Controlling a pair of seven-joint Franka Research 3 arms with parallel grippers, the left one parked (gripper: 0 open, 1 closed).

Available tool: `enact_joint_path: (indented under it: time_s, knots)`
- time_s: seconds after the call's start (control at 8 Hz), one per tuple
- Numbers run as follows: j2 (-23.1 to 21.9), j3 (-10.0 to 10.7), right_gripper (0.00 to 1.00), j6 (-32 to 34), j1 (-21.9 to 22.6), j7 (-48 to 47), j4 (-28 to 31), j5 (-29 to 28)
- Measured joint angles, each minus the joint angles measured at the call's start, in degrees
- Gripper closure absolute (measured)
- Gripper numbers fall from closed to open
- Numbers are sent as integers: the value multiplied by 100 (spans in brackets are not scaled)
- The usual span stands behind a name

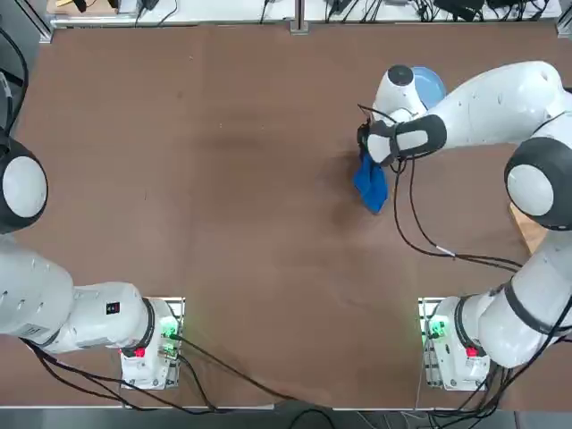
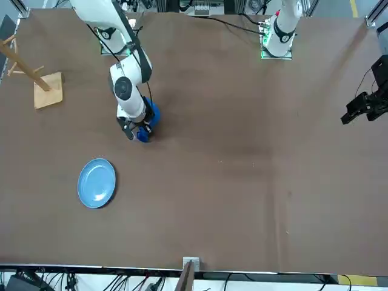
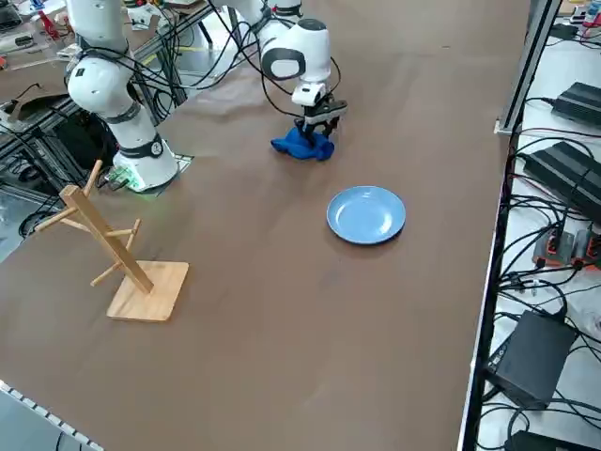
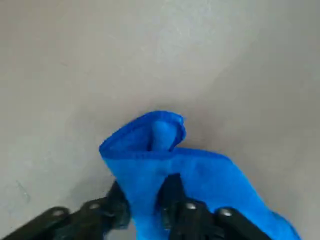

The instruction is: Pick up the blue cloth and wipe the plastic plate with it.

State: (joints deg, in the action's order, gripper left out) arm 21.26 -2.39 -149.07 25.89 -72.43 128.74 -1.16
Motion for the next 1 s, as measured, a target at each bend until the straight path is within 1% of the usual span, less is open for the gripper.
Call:
enact_joint_path:
  time_s: [0.25, 0.5, 0.75, 1.0]
  knots:
    - [6, 0, 85, 2, -22, 175, -7, 3]
    - [7, 1, 92, 68, -60, 504, -79, 19]
    - [6, 13, 92, 531, -131, 886, -351, 20]
    - [-10, 14, 92, 1129, -144, 1085, -777, 23]
